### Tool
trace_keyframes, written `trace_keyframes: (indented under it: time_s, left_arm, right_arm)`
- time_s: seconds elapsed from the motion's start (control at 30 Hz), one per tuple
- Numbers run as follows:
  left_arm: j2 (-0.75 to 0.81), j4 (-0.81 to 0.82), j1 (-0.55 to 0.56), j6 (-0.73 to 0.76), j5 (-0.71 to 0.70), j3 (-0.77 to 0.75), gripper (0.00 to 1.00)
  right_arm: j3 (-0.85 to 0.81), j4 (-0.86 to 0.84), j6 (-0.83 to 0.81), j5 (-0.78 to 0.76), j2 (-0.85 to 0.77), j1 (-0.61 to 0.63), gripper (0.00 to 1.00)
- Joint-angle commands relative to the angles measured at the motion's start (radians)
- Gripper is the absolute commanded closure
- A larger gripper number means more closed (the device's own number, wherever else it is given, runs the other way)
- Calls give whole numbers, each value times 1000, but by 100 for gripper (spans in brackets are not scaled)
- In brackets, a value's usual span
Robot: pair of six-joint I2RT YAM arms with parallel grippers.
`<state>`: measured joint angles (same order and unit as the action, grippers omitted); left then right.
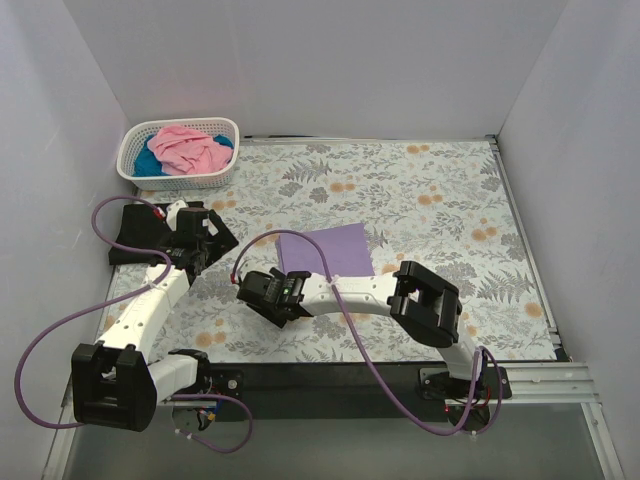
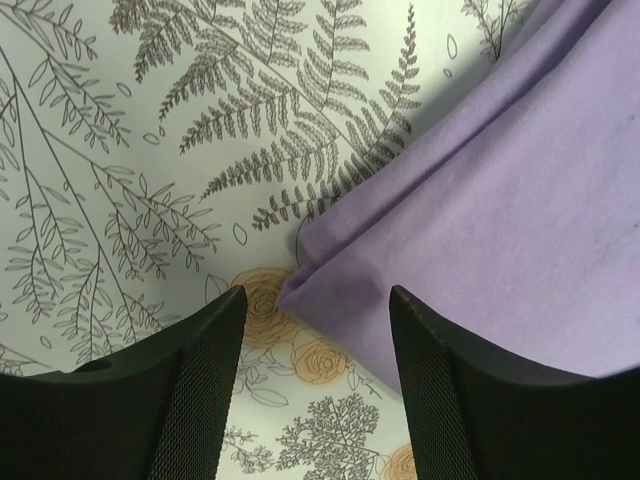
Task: Fold and stack the t-shirts
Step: Neatly place the folded tshirt to the corner
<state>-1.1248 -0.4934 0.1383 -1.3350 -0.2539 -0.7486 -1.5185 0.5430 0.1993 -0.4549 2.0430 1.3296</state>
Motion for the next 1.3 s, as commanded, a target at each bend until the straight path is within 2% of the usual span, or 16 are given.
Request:
trace_keyframes:
  time_s: [0.0, 0.07, 0.13, 0.3, 0.4, 0.5, 0.53, 0.73, 0.83, 0.87, 0.9, 1.13, 1.17, 1.27]
  left_arm:
    - [0, 9, -9, -3, 19, 5, 2]
    - [2, 9, -11, -3, 27, 3, 2]
    - [2, 9, -11, -3, 28, 5, 2]
    - [0, 10, -11, -1, 38, 6, 2]
    - [-1, 12, -11, -3, 42, 8, 2]
    - [-3, 16, -11, 0, 57, 9, 2]
    - [-4, 19, -12, 2, 64, 11, 2]
    - [-26, 32, -12, 5, 114, 12, 3]
    - [-30, 42, -12, 11, 146, 20, 4]
    - [-32, 44, -12, 11, 154, 20, 4]
    - [-33, 52, -12, 11, 162, 22, 5]
    - [-73, 61, -14, -10, 252, 21, 3]
    - [-75, 67, -13, -18, 333, 28, 3]
    - [-90, 81, -12, -73, 421, 48, 2]
  right_arm:
    - [-65, 6, -32, -27, 28, -1, 35]
    - [-65, 6, -34, -22, 37, -1, 36]
    - [-57, 5, -32, -4, 49, -1, 44]
    - [-36, 20, -21, -2, 72, -1, 43]
    - [-13, 26, -18, -16, 72, -3, 53]
    - [-2, 32, -17, -18, 77, -3, 58]
    - [1, 35, -17, -18, 78, -3, 65]
    - [18, 41, -18, -53, 75, -3, 69]
    - [18, 41, -20, -65, 71, -3, 78]
    - [18, 41, -21, -68, 68, -4, 91]
    - [15, 41, -20, -77, 60, -4, 99]
    - [-12, 38, -31, -34, -18, -26, 99]
    - [-9, 37, -29, -33, -47, -30, 99]
    - [13, 26, -28, -25, -93, -41, 99]
